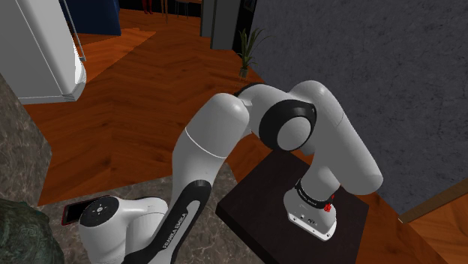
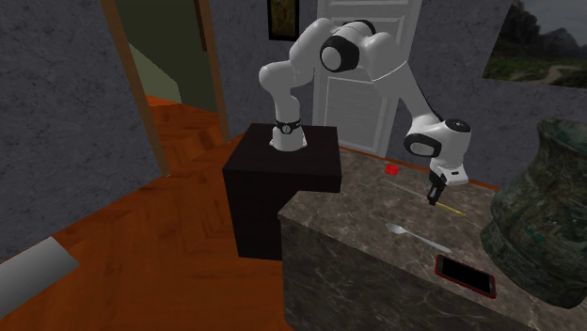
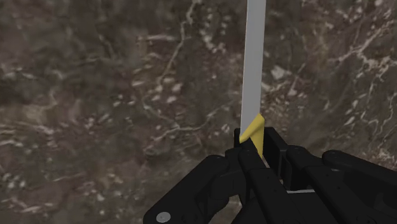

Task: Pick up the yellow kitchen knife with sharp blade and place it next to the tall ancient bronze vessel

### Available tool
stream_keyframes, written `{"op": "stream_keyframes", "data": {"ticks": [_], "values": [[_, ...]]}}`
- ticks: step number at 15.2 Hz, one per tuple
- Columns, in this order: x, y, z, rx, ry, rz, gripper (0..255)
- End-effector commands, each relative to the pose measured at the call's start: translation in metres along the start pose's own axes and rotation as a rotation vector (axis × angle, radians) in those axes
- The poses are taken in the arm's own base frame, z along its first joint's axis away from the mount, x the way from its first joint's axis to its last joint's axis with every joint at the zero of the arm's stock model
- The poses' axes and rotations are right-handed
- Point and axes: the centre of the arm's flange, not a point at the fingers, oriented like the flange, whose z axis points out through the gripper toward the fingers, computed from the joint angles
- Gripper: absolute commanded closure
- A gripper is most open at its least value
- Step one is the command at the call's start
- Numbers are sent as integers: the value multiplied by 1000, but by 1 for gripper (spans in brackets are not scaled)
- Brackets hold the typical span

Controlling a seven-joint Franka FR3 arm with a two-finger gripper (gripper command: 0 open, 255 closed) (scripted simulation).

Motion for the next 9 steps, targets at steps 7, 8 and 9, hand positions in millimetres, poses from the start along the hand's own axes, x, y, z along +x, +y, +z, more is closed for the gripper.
{"op": "stream_keyframes", "data": {"ticks": [7, 8, 9], "values": [[0, 0, 0, 0, 0, 0, 0], [0, 0, 0, 0, 0, 0, 0], [0, 0, 0, 0, 0, 0, 0]]}}
